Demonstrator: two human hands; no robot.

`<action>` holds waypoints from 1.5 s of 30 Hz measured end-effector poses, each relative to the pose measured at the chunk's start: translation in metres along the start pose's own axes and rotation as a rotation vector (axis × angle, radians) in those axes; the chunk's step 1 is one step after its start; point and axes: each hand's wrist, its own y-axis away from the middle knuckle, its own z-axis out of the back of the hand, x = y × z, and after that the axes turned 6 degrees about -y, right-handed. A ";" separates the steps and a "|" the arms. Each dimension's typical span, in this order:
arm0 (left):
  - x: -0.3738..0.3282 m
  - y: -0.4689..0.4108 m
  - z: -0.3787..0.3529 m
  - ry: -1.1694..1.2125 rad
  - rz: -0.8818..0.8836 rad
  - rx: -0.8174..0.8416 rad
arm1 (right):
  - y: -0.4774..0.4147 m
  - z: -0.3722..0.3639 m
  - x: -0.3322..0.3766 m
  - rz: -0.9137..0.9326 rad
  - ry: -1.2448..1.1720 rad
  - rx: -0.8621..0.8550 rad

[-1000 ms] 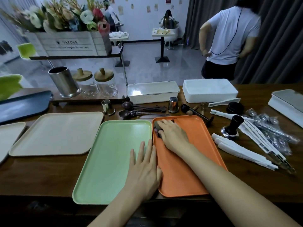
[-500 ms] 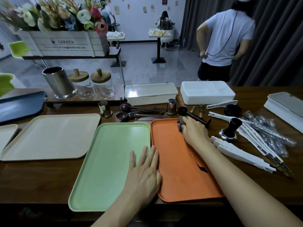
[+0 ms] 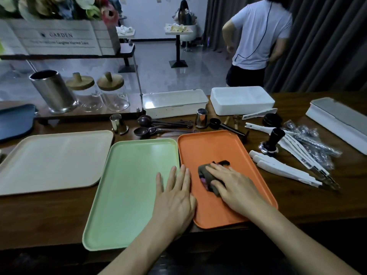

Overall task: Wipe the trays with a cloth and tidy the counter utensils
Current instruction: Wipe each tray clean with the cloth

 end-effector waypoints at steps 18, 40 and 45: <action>-0.003 0.001 0.015 -0.054 0.049 0.197 | -0.011 0.041 -0.035 -0.074 0.101 0.012; 0.000 0.037 0.043 0.058 0.007 0.285 | 0.053 0.079 -0.089 0.112 0.033 0.359; 0.000 0.037 0.040 0.081 -0.004 0.232 | 0.062 0.075 -0.087 0.128 0.002 0.354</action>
